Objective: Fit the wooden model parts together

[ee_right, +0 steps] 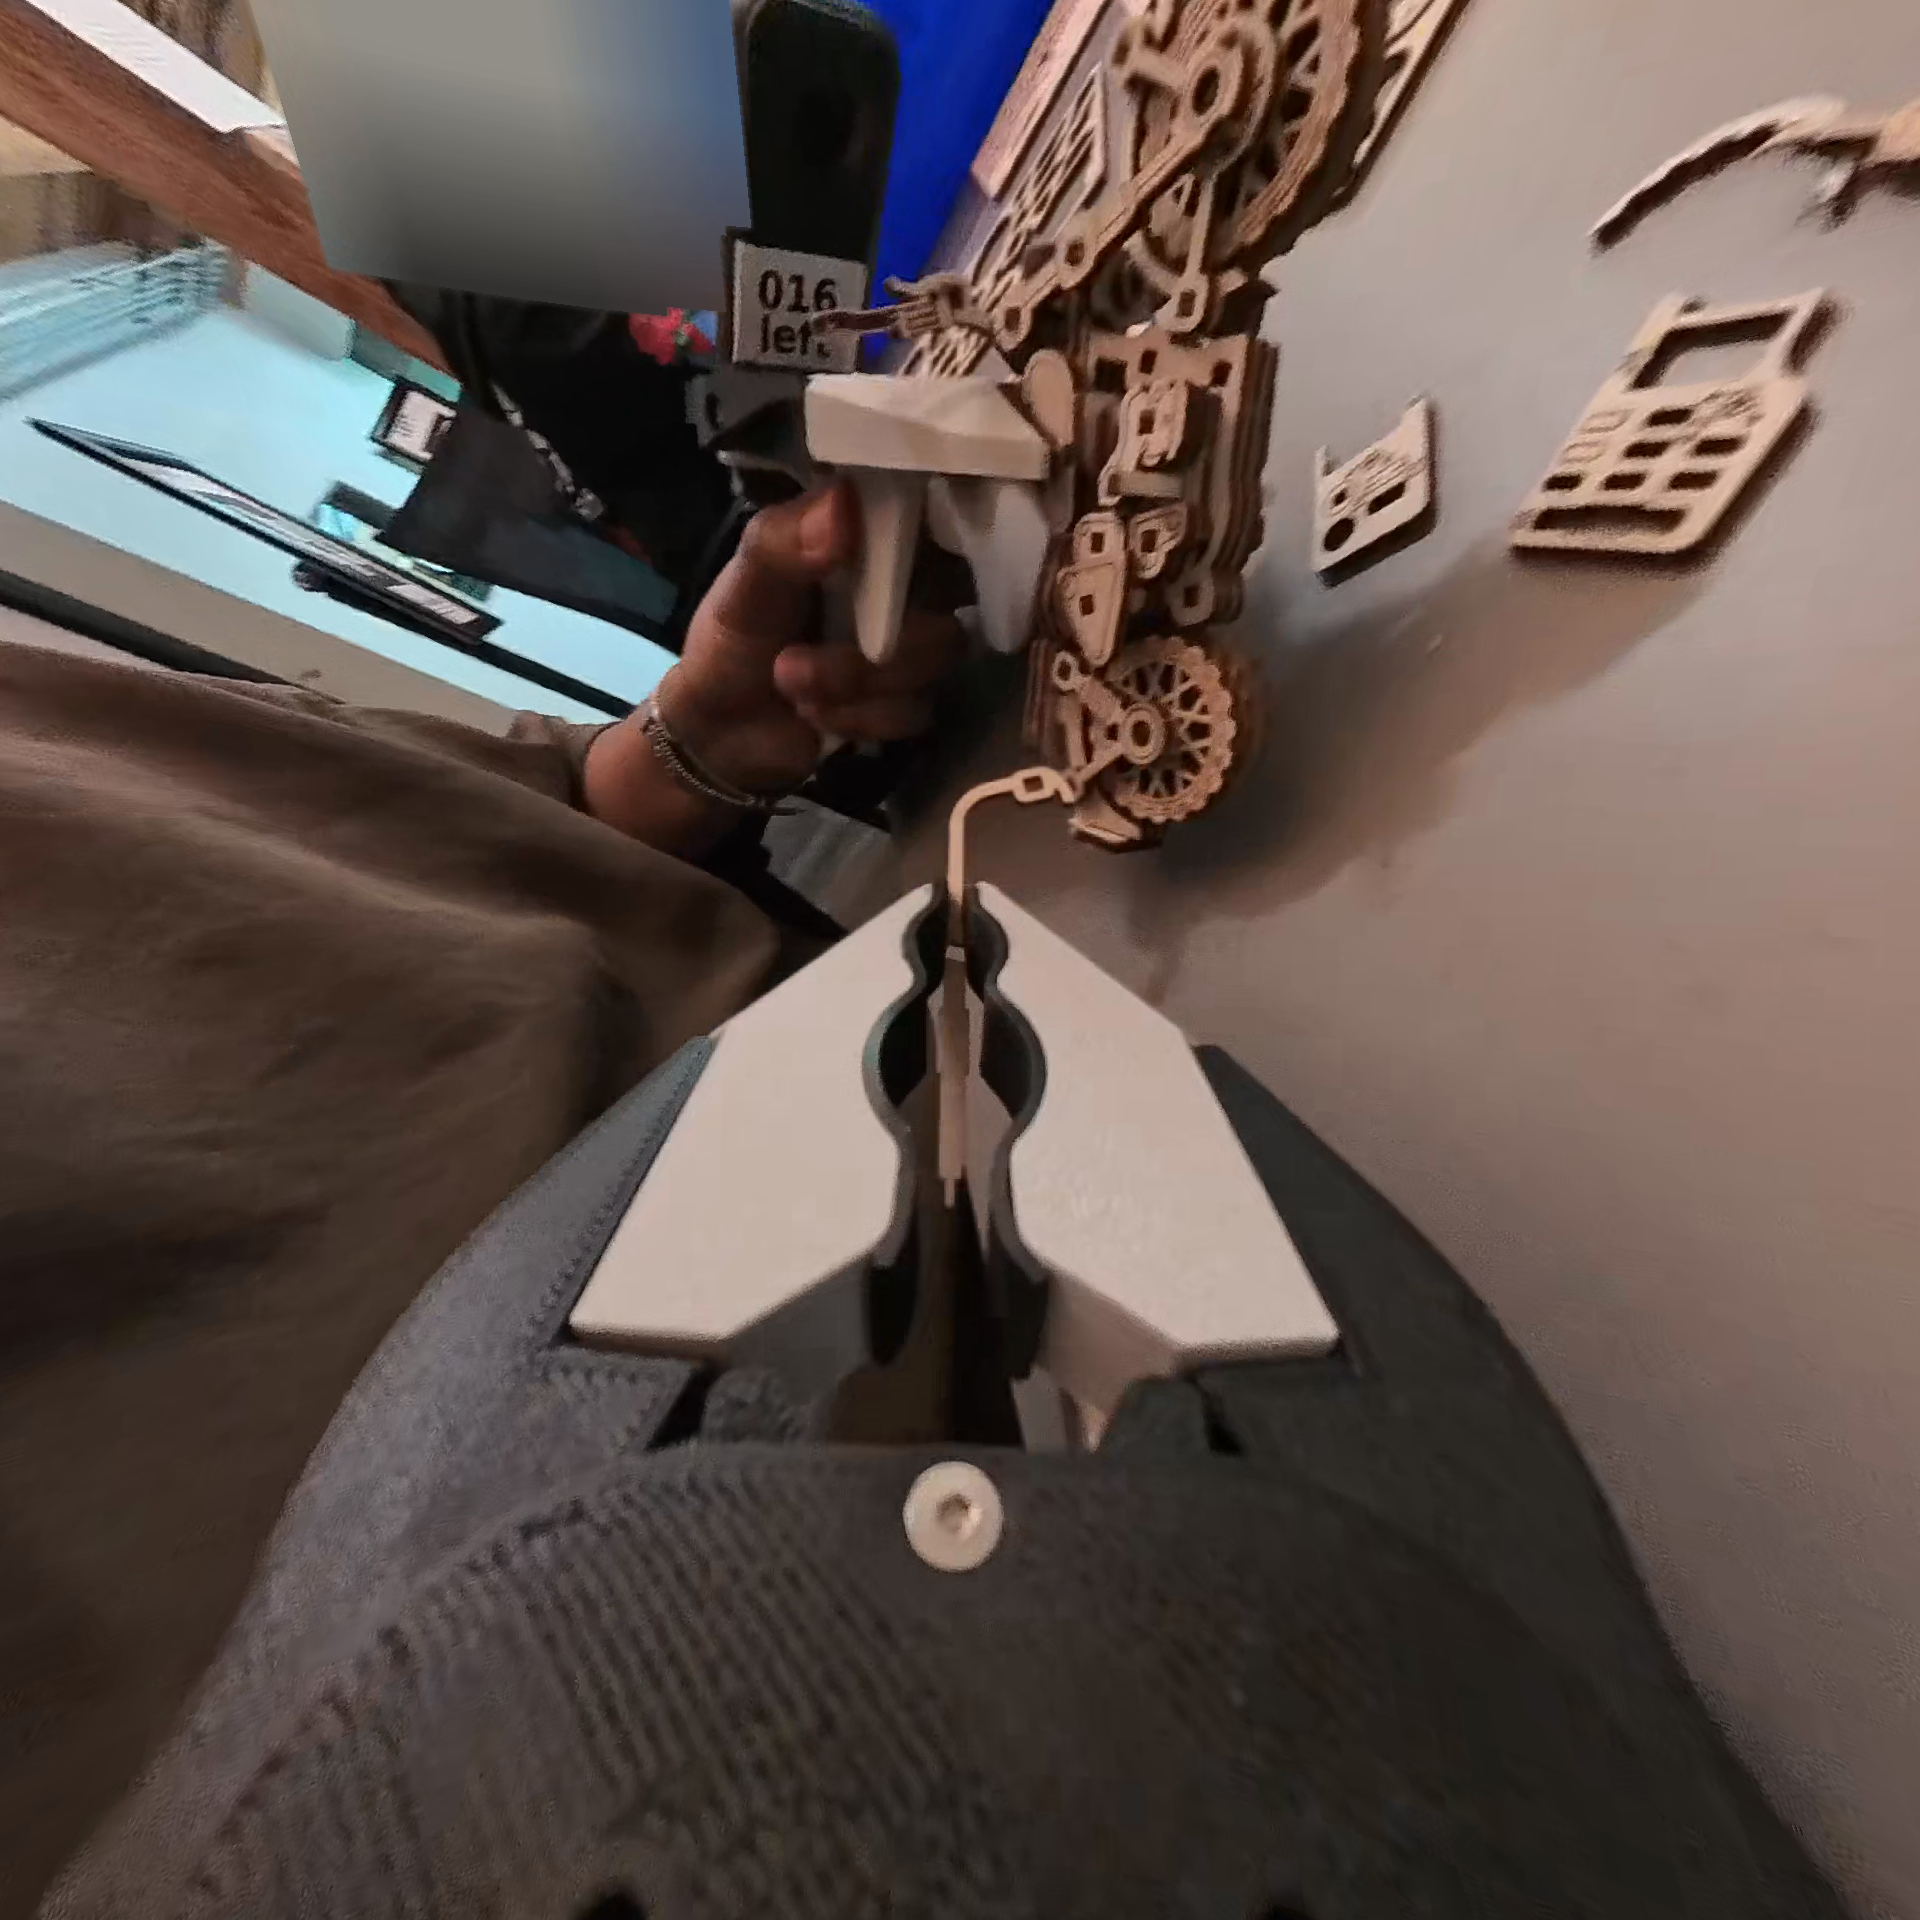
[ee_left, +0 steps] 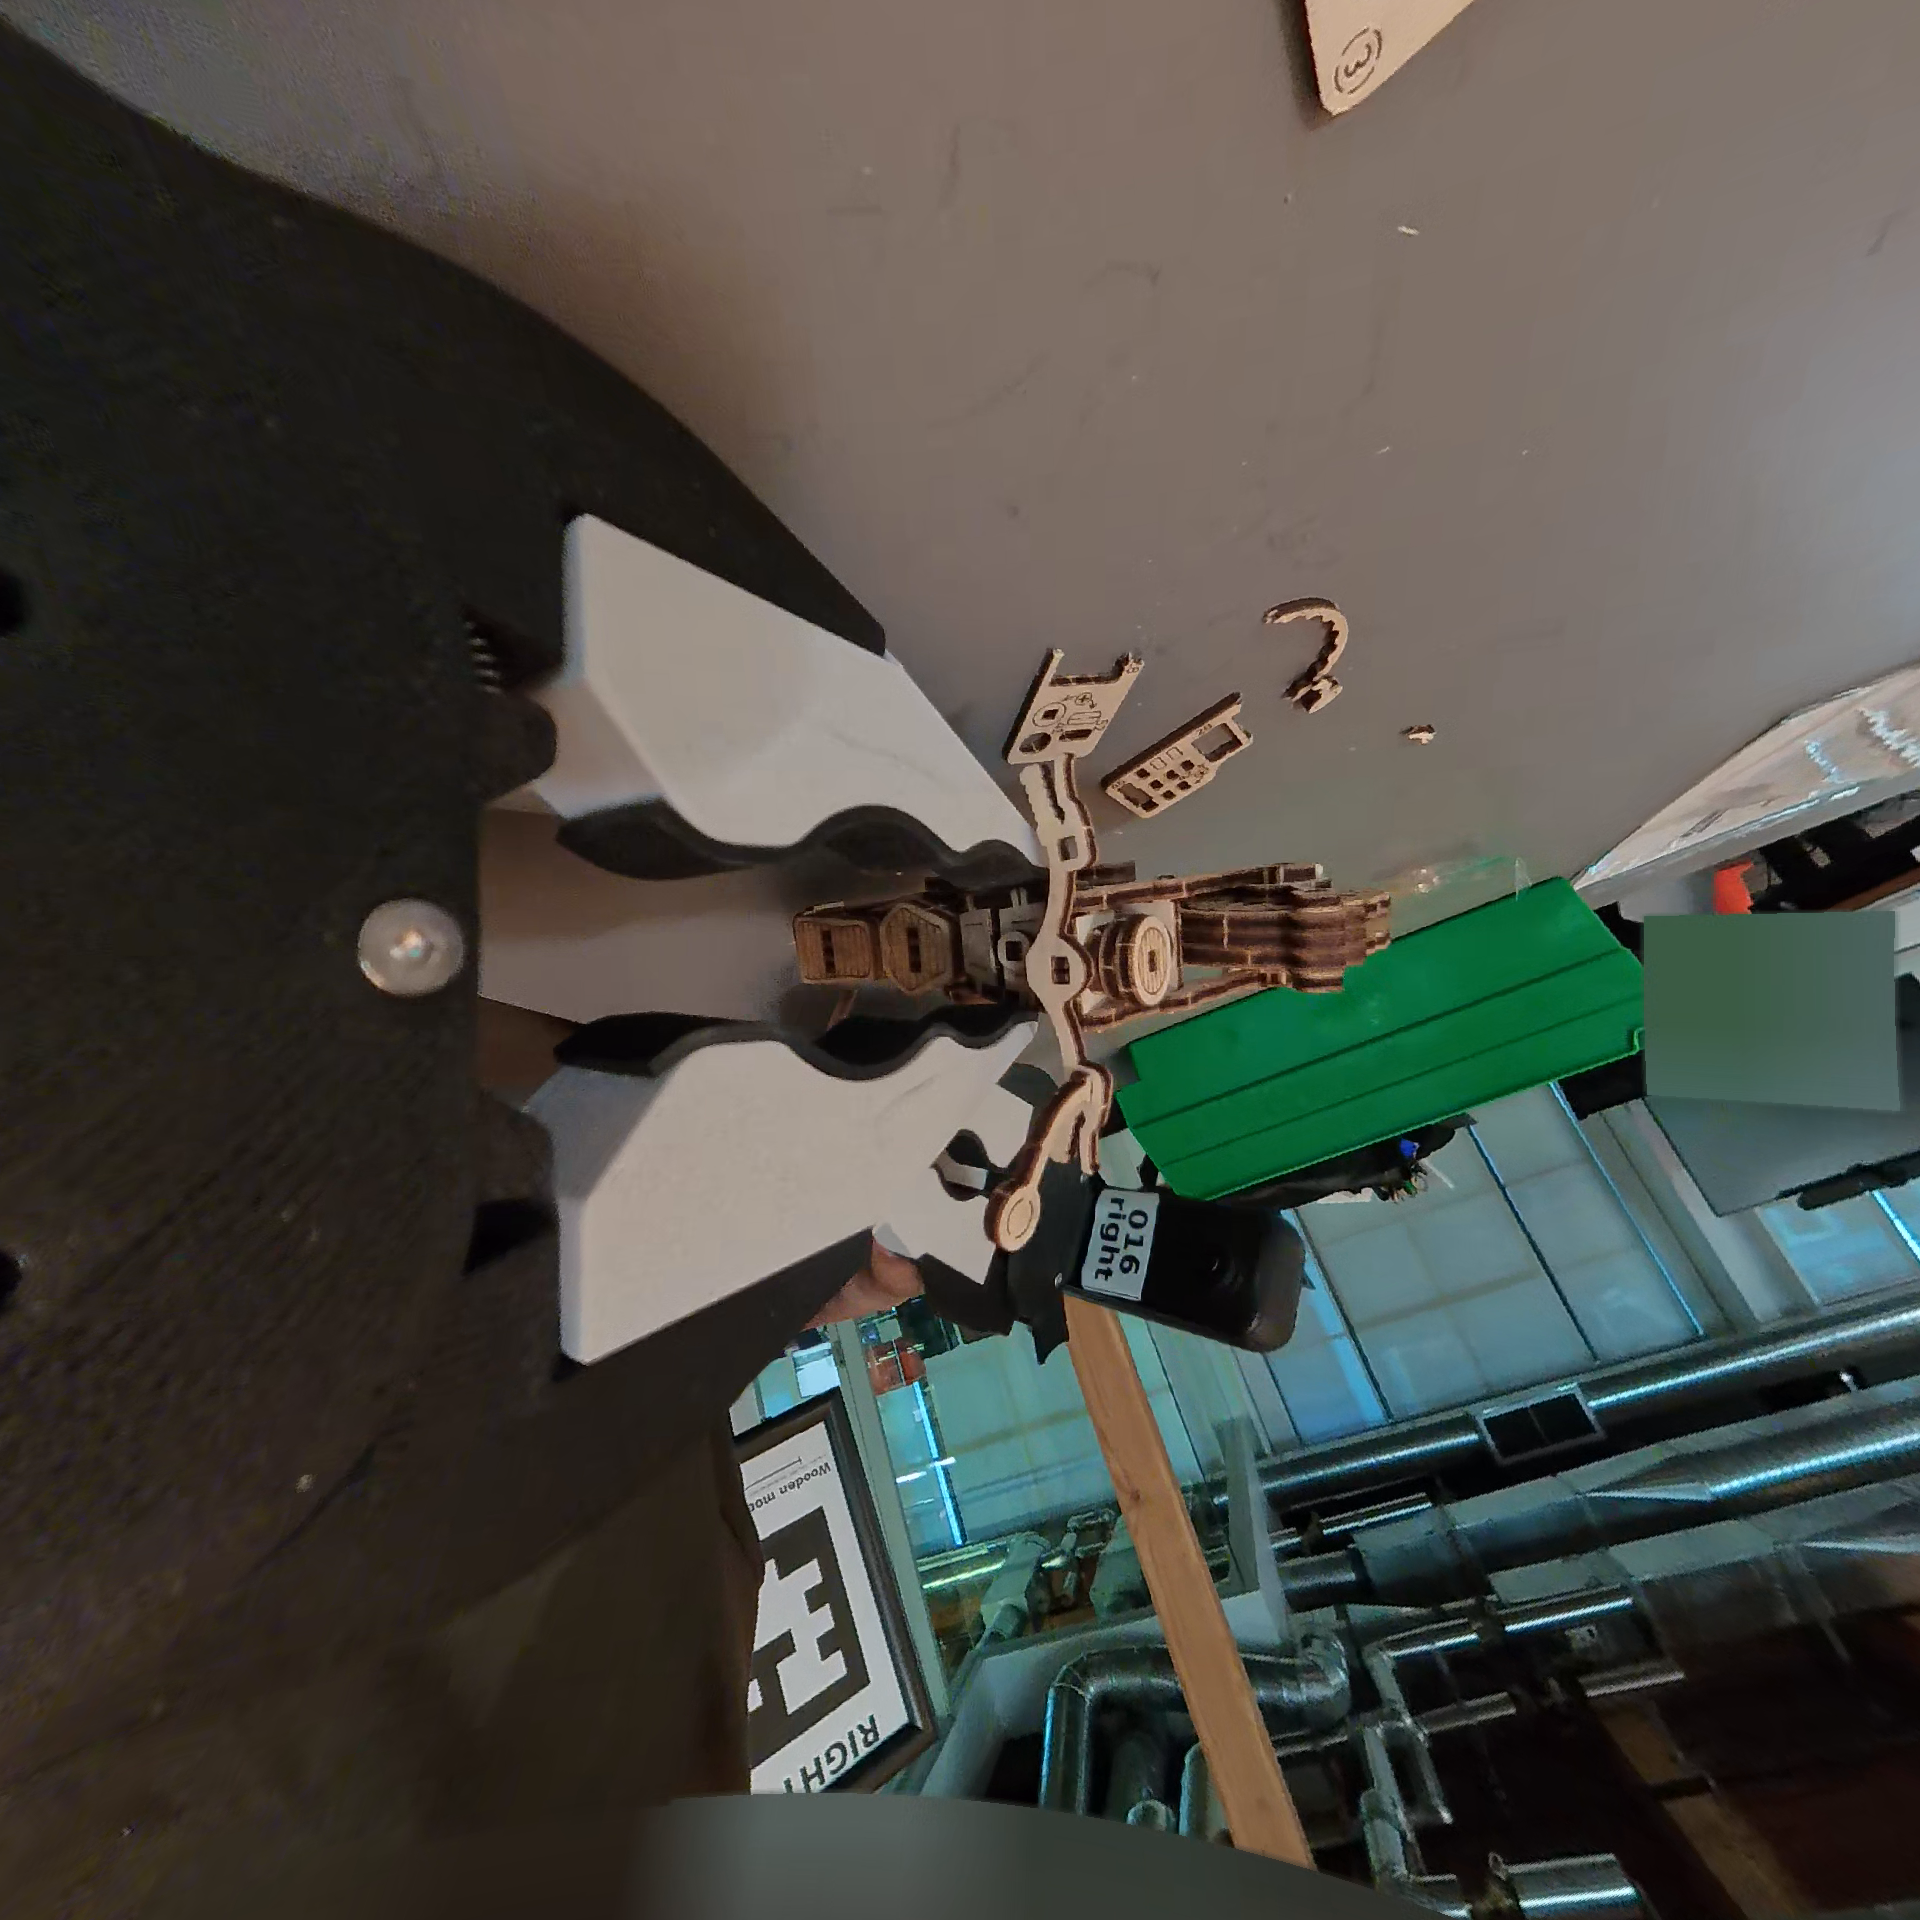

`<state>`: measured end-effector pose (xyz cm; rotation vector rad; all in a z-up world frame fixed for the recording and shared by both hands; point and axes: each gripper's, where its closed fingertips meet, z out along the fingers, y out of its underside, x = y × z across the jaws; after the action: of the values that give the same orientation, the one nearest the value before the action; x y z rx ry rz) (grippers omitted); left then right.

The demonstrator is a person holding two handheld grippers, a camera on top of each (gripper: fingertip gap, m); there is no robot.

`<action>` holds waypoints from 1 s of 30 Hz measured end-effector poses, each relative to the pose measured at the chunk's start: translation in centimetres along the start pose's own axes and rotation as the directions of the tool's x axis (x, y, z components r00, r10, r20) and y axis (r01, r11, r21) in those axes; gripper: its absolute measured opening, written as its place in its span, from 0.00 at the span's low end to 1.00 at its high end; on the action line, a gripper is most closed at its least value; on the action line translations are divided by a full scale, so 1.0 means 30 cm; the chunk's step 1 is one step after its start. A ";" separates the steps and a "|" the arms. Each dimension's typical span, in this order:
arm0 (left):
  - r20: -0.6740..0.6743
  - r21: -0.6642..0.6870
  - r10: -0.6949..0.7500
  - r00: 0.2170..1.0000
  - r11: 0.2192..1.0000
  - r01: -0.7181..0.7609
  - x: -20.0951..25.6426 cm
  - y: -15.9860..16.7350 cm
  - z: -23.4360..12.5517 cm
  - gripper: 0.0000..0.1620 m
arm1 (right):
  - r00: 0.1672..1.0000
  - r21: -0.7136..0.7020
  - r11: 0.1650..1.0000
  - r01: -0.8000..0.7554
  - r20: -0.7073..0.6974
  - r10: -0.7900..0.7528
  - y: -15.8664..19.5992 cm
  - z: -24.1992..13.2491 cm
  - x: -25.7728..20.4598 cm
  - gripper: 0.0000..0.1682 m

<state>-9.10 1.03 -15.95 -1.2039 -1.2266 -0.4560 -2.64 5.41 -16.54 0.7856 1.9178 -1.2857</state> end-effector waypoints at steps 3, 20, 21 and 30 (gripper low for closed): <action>0.002 -0.005 0.005 1.000 1.000 -0.005 0.001 0.003 0.002 0.12 | 0.999 -0.006 0.999 -0.035 0.027 0.035 0.005 0.004 -0.004 0.01; 0.006 -0.021 0.013 1.000 1.000 -0.013 0.001 0.011 0.006 0.12 | 0.998 0.070 0.996 -0.054 -0.017 0.056 -0.036 -0.032 0.044 0.08; 0.008 -0.016 0.012 1.000 1.000 -0.012 0.000 0.008 0.005 0.12 | 0.999 0.064 0.998 0.000 -0.047 0.003 -0.039 -0.034 0.042 0.09; 0.008 0.002 0.000 1.000 1.000 0.000 -0.003 -0.001 0.000 0.12 | 0.890 -0.275 0.909 0.312 -0.249 -0.381 0.091 0.018 0.083 0.11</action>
<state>-9.17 0.98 -16.02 -1.2047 -1.2331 -0.4502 -1.84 6.06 -20.12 0.5534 2.4918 -1.1659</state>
